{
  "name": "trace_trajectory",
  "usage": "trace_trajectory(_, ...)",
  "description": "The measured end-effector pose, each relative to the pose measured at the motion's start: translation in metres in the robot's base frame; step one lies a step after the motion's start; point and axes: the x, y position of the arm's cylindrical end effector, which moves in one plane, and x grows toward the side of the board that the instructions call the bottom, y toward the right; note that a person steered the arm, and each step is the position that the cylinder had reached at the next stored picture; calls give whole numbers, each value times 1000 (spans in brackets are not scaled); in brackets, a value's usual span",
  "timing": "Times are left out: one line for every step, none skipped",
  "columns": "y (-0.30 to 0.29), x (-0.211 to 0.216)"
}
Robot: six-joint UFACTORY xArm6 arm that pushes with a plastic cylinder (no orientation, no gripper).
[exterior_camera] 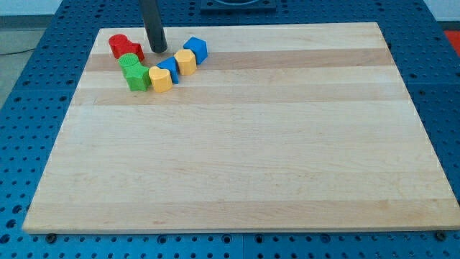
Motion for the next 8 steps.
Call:
trace_trajectory(-6,0)
trace_trajectory(-11,0)
trace_trajectory(-13,0)
trace_trajectory(-14,2)
trace_trajectory(-14,5)
trace_trajectory(-16,5)
trace_trajectory(-27,5)
trace_trajectory(-28,5)
